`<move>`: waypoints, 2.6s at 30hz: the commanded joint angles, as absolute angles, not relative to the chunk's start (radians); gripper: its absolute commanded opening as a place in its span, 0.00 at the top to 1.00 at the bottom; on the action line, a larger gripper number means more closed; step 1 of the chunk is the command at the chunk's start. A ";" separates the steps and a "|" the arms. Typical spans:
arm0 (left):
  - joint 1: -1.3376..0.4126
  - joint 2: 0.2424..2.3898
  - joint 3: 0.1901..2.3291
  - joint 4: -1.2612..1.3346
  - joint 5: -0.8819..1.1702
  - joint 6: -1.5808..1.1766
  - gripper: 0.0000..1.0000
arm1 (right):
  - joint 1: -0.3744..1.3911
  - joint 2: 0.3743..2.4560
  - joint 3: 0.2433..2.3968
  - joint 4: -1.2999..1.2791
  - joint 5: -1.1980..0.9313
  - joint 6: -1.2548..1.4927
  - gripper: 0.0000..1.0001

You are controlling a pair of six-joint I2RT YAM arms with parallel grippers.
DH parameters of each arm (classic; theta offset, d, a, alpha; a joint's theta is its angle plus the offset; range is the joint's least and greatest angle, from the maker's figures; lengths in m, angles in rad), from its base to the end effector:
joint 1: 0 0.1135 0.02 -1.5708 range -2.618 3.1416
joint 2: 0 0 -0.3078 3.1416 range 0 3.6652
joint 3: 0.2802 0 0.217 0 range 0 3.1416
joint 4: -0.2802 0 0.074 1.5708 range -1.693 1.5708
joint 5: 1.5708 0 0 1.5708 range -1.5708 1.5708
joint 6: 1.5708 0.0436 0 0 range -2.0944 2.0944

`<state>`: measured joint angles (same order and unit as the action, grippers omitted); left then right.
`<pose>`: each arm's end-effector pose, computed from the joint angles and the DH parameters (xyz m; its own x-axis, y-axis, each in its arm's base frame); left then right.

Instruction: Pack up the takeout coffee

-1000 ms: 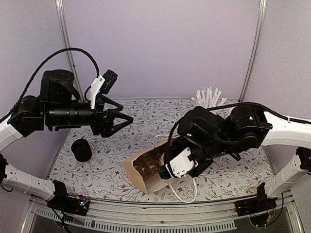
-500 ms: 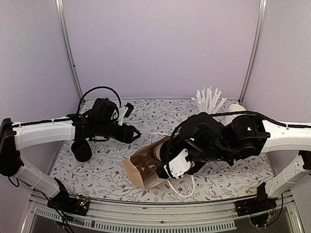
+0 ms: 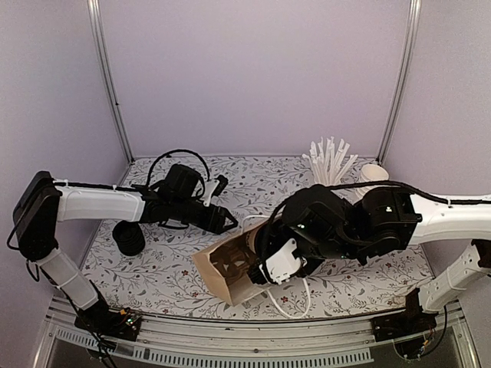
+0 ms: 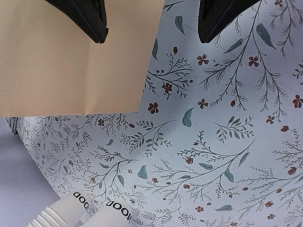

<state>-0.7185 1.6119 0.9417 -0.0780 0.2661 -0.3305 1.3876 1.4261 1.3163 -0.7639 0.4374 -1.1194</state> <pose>0.2322 -0.2182 0.2596 -0.7376 0.2291 -0.6352 0.5718 0.7123 -0.4071 0.0660 0.2546 0.3679 0.6960 -0.7180 0.0122 -0.4926 -0.4897 -0.7194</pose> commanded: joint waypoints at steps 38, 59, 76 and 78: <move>-0.762 1.678 0.928 0.063 0.512 -0.289 0.39 | 1.351 1.536 1.250 -0.642 0.424 -1.103 0.72; -0.755 1.715 0.958 0.018 0.538 -0.250 0.40 | 1.313 1.622 1.270 -0.594 0.491 -1.095 0.72; -0.697 1.680 0.938 0.015 0.547 -0.255 0.39 | 1.258 1.685 1.353 -0.628 0.421 -1.086 0.72; -0.670 1.647 0.921 0.012 0.543 -0.259 0.38 | 1.243 1.701 1.391 -0.666 0.393 -1.072 0.72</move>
<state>-0.7101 1.6962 0.9489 0.0372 0.5243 -0.2695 1.2800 1.6650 1.3239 -0.6250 0.4286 -1.1072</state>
